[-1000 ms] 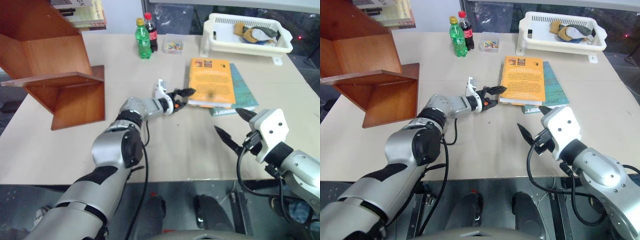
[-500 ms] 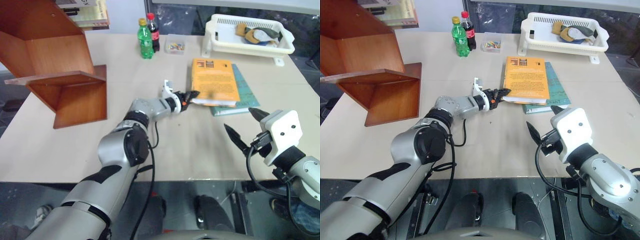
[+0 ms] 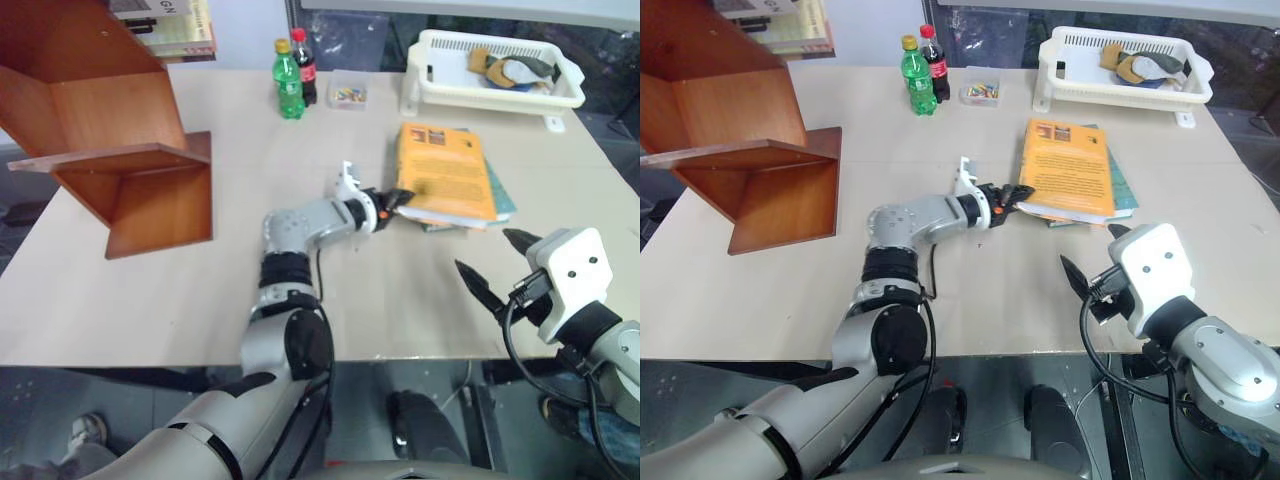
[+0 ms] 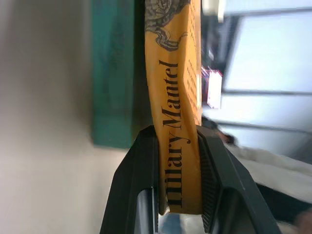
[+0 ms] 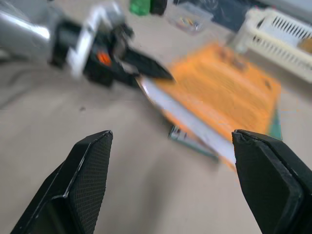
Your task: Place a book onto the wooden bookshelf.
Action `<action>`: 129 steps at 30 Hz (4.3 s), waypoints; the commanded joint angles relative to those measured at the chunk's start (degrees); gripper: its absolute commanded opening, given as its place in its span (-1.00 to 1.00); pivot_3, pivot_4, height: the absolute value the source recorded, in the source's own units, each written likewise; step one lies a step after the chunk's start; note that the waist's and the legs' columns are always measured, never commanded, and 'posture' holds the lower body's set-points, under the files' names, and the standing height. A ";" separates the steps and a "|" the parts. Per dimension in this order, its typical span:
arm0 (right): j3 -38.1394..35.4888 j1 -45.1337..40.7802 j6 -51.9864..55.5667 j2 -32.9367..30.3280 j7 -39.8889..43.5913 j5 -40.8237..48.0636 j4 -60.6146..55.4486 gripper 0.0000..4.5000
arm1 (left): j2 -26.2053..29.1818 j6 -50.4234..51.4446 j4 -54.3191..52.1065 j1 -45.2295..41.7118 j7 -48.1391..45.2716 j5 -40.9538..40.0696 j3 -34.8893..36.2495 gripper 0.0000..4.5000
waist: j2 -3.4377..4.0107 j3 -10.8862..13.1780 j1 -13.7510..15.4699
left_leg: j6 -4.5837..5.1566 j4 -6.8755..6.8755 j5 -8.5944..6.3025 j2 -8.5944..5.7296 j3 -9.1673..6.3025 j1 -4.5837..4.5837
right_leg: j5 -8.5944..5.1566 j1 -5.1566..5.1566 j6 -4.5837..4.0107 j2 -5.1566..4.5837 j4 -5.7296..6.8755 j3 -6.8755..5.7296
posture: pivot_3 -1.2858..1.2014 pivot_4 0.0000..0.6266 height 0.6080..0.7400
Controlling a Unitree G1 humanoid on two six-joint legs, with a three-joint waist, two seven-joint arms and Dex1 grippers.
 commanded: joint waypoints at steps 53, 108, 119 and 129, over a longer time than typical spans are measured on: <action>-13.24 -19.58 5.46 20.71 50.53 -3.99 14.18 0.78 | 68.50 -95.39 -13.60 5.77 -81.56 35.23 -23.90 -0.76 | -0.06 -0.03 -0.47 | 0.02 0.02 -0.01 0.07 0.08 -0.02 | -0.07 0.04 -0.15 0.07 -0.13 0.12 | 0.03 -0.52 1.00; 4.04 -43.73 4.42 27.29 65.65 -10.89 31.26 0.78 | 87.10 -104.43 2.27 33.81 -84.87 17.89 3.59 0.98 | -0.19 0.05 -0.86 | 0.02 0.04 -0.01 0.42 0.38 -0.06 | -0.03 -0.29 -0.10 -0.02 0.25 0.12 | 0.03 -0.52 1.00; 1.62 -42.60 8.35 25.15 61.70 -11.86 27.73 0.78 | 67.60 -60.67 -53.97 37.03 -48.72 1.84 -15.61 0.98 | 0.16 -0.03 -0.20 | 0.02 0.05 -0.01 0.18 0.34 0.00 | 0.02 -0.24 -0.02 0.03 0.32 0.20 | 0.03 -0.52 1.00; -0.99 -26.93 12.51 22.10 51.49 -18.49 17.03 0.78 | 51.59 -51.42 -50.99 48.63 -46.50 10.86 -29.23 -0.10 | 0.09 -0.04 -0.12 | 0.02 0.12 -0.01 0.11 0.34 0.04 | 0.01 -0.28 -0.03 0.10 0.53 0.34 | 0.03 -0.52 1.00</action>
